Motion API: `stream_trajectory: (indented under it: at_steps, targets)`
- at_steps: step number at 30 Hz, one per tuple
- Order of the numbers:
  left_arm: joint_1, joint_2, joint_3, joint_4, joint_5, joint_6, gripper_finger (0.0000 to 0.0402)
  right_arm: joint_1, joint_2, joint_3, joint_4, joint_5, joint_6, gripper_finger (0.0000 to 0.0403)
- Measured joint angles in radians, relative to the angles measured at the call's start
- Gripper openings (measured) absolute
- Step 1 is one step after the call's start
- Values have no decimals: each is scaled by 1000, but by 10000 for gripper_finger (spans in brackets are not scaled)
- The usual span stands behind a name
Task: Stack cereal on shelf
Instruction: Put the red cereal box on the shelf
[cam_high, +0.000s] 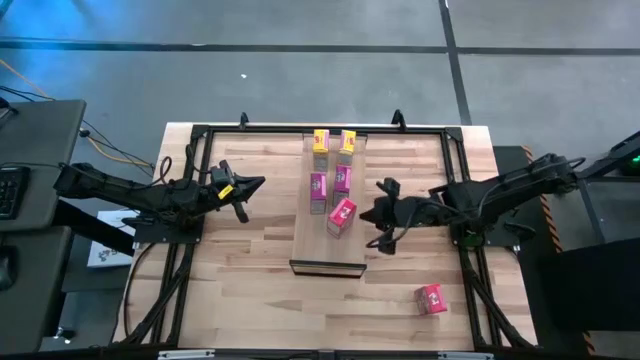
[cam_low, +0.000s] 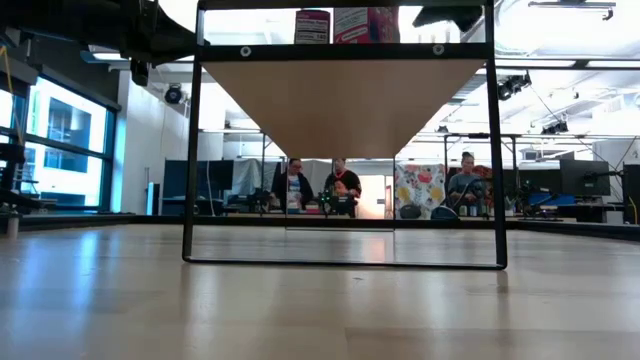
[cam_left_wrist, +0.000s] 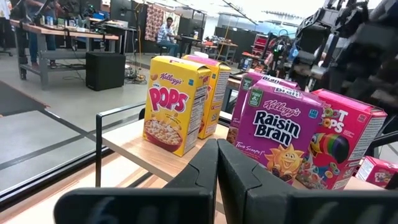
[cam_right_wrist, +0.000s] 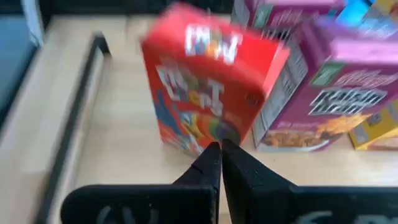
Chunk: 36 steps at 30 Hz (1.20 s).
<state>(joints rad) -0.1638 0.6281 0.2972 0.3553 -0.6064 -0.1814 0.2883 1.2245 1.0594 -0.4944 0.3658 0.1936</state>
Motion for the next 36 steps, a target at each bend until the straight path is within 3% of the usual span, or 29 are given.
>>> stream_trajectory:
  at_steps: [7,24,28,31,36]
  targets:
    - [0,0,0,0,-1,0,0,-21,66,-1,12,3,-62,0]
    - [0,0,0,0,-4,1,0,-105,65,-1,51,13,-150,0]
    - [0,0,0,0,-4,1,0,-105,65,14,5,71,-150,0]
    - [0,0,0,0,-4,1,0,-105,62,47,-51,54,-150,0]
    - [0,0,0,-7,-4,1,0,-84,45,135,-337,20,-24,0]
